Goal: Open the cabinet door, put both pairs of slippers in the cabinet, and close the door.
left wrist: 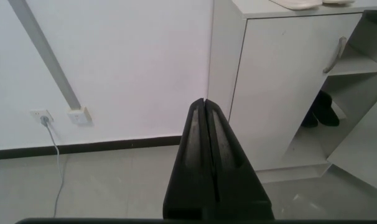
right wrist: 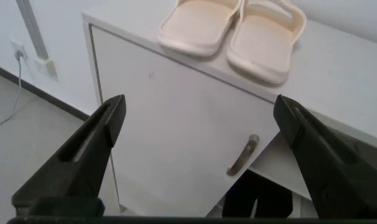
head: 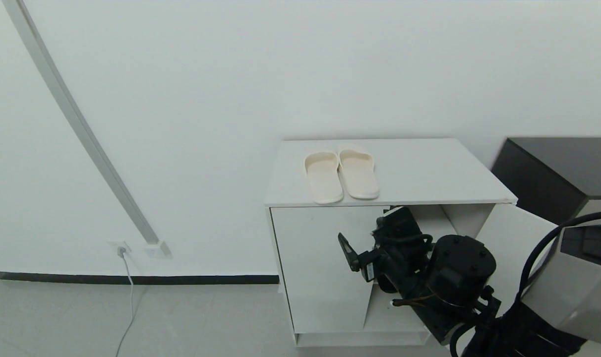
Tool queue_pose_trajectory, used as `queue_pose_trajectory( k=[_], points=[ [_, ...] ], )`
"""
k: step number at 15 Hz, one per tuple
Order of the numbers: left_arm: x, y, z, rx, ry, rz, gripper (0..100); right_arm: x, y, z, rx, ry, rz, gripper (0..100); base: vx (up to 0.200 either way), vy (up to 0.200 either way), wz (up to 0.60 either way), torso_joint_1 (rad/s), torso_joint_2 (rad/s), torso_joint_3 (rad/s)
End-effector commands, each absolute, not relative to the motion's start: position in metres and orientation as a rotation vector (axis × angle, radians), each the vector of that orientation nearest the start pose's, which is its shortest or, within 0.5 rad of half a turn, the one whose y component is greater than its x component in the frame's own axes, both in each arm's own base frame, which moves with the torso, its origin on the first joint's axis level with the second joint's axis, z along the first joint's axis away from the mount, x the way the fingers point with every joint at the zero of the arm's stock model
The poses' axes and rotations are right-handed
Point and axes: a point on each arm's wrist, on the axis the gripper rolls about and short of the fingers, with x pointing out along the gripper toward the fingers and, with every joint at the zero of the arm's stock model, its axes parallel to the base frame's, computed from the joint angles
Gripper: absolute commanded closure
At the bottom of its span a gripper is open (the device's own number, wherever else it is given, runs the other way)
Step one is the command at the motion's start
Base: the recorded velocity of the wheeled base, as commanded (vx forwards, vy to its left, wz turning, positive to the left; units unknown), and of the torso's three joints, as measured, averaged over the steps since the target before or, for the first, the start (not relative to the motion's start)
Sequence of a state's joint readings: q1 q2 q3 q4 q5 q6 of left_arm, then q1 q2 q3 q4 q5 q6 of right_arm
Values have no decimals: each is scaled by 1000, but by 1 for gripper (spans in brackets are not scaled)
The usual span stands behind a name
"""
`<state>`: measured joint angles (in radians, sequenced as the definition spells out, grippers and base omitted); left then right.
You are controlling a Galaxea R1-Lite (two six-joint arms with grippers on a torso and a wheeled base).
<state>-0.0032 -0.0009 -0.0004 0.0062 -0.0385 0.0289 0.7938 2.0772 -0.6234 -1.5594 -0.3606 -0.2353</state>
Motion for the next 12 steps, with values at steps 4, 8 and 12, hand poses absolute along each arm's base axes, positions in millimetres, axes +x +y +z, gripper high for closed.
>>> queue_pose_trajectory(
  k=[4,8,12],
  points=[
    [-23,-1,75,31,4,-41,100,267,260,178,-51,-45,304,0,0,0,0,0,0,0],
    [-23,-1,75,32,5,-42,100,268,272,215,36,129,232,0,0,0,0,0,0,0],
    [-23,-1,75,32,4,-41,100,267,278,213,78,222,228,0,0,0,0,0,0,0]
  ],
)
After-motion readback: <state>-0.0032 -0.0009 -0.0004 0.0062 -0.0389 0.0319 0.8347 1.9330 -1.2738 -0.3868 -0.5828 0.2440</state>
